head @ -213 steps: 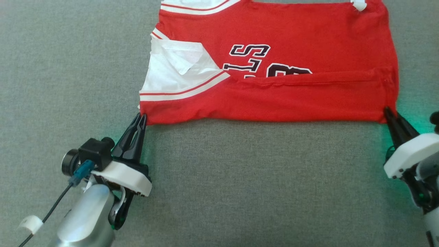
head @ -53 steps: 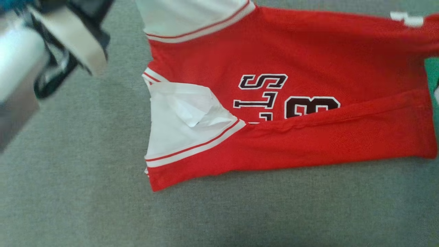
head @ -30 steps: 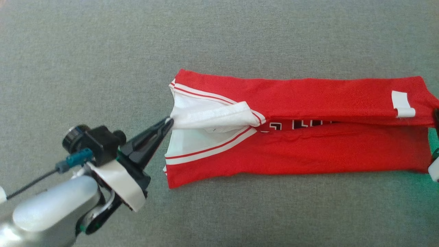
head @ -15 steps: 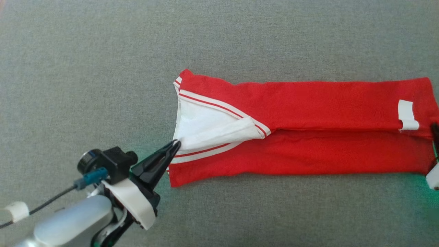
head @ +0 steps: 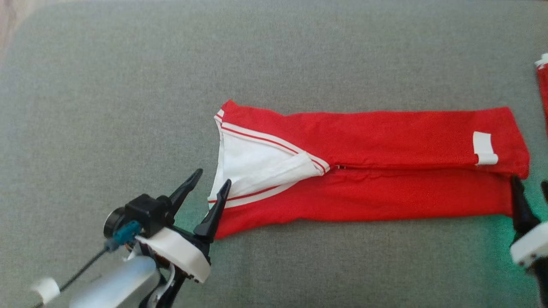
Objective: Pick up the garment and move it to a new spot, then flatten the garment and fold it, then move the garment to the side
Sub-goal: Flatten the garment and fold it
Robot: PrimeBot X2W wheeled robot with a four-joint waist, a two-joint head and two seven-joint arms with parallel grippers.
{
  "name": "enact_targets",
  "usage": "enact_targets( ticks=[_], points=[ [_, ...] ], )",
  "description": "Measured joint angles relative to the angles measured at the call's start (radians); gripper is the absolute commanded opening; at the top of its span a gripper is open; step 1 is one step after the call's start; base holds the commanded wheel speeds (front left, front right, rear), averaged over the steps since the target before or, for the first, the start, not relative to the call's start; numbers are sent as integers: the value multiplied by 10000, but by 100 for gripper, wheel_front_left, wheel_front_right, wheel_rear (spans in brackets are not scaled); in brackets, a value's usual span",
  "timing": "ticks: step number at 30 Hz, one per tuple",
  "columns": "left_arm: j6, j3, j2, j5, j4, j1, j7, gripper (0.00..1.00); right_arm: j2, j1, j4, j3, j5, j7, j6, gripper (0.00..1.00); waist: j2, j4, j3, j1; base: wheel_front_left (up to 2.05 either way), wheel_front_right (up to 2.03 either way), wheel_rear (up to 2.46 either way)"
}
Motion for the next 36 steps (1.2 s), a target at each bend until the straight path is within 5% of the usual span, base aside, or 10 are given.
enact_targets(
  ticks=[6, 12, 24, 31, 32, 34, 36],
  points=[
    [913, 2359, -949, 1423, -261, 1797, -6, 100, 1158, 1089, -589, -339, -6, -485, 0, 100, 0, -3, -662, -1, 0, 0, 0],
    [1338, 4403, -2232, 3150, -779, 3578, -31, 100, 1808, 998, -96, -1241, -226, -631, 0, 100, 0, 228, -1142, -1, 0, 0, 0],
    [997, 6449, -3693, 6334, -1250, 4996, -31, 100, 1977, -1949, 3296, -4219, -2661, -487, 0, 100, 0, 1369, -1299, 1, 0, 0, 0],
    [420, 7016, -4211, 6974, -1231, 5386, -31, 100, 1912, -2014, 4184, -4437, -2834, -113, 0, 100, 0, 1546, -1316, 0, 0, 0, 0],
    [366, 7104, -4289, 7035, -1216, 5421, -31, 100, 1887, -2019, 4201, -4307, -2706, -38, 0, 87, 0, 1523, -1321, 1, 0, 0, 0],
    [190, 7248, -4410, 7150, -1175, 5440, -31, 100, 1860, -2013, 4211, -3994, -2422, 136, 0, 42, 0, 1465, -1327, 1, 0, 0, 0],
    [33, 7340, -4506, 7260, -1158, 5439, -31, 100, 1841, -1995, 4172, -3672, -2169, 305, 0, 17, 0, 1404, -1333, 1, 0, 0, 0]
  ],
)
